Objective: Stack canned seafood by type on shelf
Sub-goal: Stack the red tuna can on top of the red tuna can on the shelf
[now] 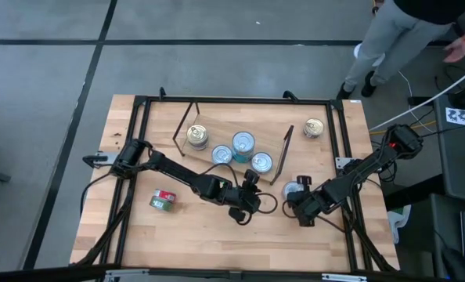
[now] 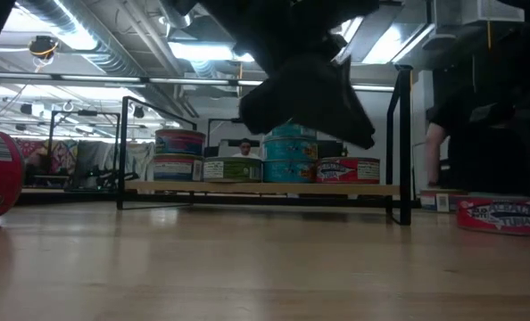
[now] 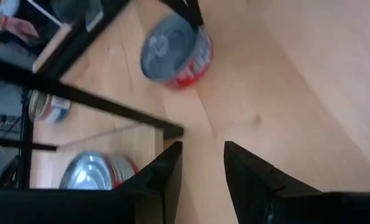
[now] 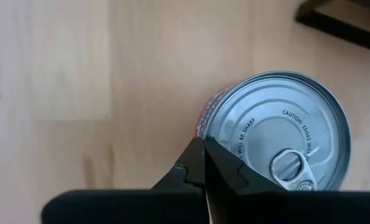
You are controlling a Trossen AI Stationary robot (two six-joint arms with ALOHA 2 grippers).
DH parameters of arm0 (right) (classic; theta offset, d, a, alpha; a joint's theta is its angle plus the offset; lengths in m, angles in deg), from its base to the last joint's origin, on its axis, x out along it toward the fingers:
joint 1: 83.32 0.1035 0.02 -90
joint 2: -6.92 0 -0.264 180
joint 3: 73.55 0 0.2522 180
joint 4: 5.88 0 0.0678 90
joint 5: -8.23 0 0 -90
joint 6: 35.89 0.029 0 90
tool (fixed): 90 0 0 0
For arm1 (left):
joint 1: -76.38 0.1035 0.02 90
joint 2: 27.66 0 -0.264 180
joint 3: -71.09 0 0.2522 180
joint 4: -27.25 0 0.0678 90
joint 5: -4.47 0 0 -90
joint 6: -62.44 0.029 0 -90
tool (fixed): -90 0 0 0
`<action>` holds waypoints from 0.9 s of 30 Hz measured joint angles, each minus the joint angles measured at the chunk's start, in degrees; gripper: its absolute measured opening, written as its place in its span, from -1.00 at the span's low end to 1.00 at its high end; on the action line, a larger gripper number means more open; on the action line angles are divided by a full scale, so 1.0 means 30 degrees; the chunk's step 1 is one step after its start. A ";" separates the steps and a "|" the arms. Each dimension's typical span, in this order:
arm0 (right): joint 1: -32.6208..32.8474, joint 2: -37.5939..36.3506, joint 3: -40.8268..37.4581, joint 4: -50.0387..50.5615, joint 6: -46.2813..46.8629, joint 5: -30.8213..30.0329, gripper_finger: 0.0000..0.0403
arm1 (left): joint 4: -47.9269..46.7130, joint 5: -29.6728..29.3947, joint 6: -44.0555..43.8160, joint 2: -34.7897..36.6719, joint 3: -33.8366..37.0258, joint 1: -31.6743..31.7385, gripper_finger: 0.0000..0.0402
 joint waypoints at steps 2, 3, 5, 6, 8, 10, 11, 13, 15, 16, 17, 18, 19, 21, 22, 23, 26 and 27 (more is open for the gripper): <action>0.0000 0.0013 -0.0020 -0.0545 -0.0003 0.0045 -1.00 | 0.0726 0.0773 0.0000 0.0000 0.0000 0.0000 -0.43; 0.0000 0.0020 -0.0027 -0.0812 -0.0007 0.0083 -1.00 | 0.1110 0.1247 0.0000 0.0000 0.0000 0.0000 -0.43; 0.0000 0.0036 -0.0044 -0.1310 -0.0003 0.0214 -1.00 | 0.1847 0.2302 -0.0004 0.0000 0.0000 0.0000 -0.43; 0.0000 0.0044 -0.0051 -0.1567 -0.0007 0.0335 -1.00 | 0.2189 0.2715 0.0000 0.0000 0.0000 0.0000 -0.43; 0.0000 0.0044 -0.0058 -0.1915 -0.0008 0.0507 -1.00 | 0.2611 0.3157 -0.0007 0.0000 0.0000 -0.0001 -0.43; 0.0000 0.0051 -0.0065 -0.2281 -0.0007 0.0657 -1.00 | 0.2937 0.3289 -0.0007 0.0000 0.0007 -0.0008 -0.43; 0.0005 0.0051 -0.0065 -0.2455 -0.0010 0.0668 -1.00 | 0.3104 0.3296 -0.0007 0.0000 0.0007 -0.0001 -0.43; 0.0007 0.0051 -0.0065 -0.2662 -0.0015 0.0649 -1.00 | 0.3364 0.3411 -0.0003 0.0000 0.0007 0.0003 -0.43; 0.0007 0.0051 -0.0065 -0.2742 -0.0015 0.0637 -1.00 | 0.3527 0.3613 0.0000 0.0000 0.0007 0.0022 -0.43; 0.0007 0.0051 -0.0065 -0.2862 -0.0015 0.0654 -1.00 | 0.3597 0.3785 0.0008 0.0000 0.0007 0.0035 -0.43; 0.0007 0.0051 -0.0065 -0.3053 -0.0012 0.0671 -1.00 | 0.3688 0.3935 0.0074 0.0000 0.0007 0.0048 -0.43; 0.0002 0.0051 -0.0065 -0.3303 -0.0020 0.0688 -1.00 | 0.3794 0.4030 0.0153 0.0000 0.0007 0.0051 -0.43; 0.0000 0.0051 -0.0065 -0.3549 -0.0022 0.0728 -1.00 | 0.3922 0.4069 0.0223 0.0000 0.0007 0.0051 -0.43; 0.0007 0.0051 -0.0065 -0.4038 -0.0022 0.0807 -1.00 | 0.4286 0.4109 0.0270 0.0000 0.0007 0.0044 -0.43; 0.0007 0.0051 -0.0065 -0.4259 -0.0022 0.0801 -1.00 | 0.4410 0.4163 0.0277 0.0000 0.0007 0.0051 -0.43; 0.0007 0.0051 -0.0065 -0.4539 -0.0056 0.0801 -1.00 | 0.4583 0.4171 0.0304 0.0000 0.0007 0.0058 -0.43; 0.0006 0.0051 -0.0063 -0.5128 -0.0080 0.0787 -1.00 | 0.4737 0.4200 0.0773 0.0000 0.0007 0.0058 -0.43; 0.0007 0.0060 -0.0058 -0.5259 -0.0080 0.0784 -1.00 | 0.4718 0.4279 0.0838 0.0000 0.0007 0.0058 -0.43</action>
